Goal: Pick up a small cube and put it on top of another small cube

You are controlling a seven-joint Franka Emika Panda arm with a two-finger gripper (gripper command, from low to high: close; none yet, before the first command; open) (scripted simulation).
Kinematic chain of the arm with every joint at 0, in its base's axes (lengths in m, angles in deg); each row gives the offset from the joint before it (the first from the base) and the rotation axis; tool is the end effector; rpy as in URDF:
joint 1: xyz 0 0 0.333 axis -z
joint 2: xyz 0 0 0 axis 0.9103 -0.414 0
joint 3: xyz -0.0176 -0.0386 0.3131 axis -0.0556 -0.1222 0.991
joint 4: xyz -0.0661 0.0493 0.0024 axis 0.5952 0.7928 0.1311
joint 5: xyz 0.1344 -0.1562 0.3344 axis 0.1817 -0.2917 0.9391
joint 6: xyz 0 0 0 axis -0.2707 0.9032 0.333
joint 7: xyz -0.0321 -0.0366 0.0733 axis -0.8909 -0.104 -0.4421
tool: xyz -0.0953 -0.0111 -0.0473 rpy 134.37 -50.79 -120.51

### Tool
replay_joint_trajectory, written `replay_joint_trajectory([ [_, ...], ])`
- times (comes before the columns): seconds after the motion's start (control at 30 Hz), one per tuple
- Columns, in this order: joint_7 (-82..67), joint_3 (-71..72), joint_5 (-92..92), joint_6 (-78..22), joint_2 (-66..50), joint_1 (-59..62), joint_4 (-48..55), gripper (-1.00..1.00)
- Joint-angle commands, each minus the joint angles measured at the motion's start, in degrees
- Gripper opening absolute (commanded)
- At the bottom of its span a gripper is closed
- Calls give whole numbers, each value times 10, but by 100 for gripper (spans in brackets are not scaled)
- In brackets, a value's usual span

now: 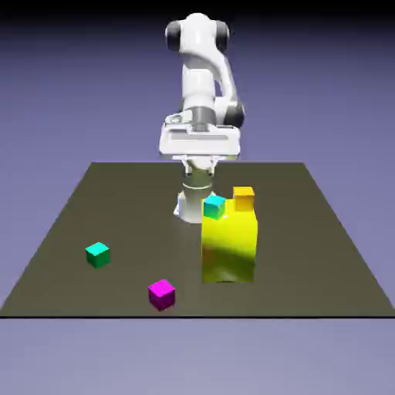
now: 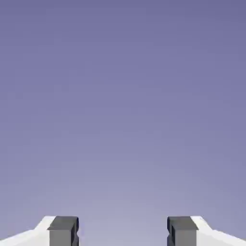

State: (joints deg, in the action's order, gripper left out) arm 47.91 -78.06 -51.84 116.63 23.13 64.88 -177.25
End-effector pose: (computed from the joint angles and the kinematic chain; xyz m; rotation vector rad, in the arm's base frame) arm 0.3957 0.0000 0.4512 -2.5194 0.9301 -1.0157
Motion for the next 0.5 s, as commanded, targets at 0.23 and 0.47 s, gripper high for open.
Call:
replay_joint_trajectory([
  [0.23, -199, -26, 92, -34, -120, 2, 52, 0],
  [0.47, -374, -48, 173, -64, -226, 3, 98, 0],
])
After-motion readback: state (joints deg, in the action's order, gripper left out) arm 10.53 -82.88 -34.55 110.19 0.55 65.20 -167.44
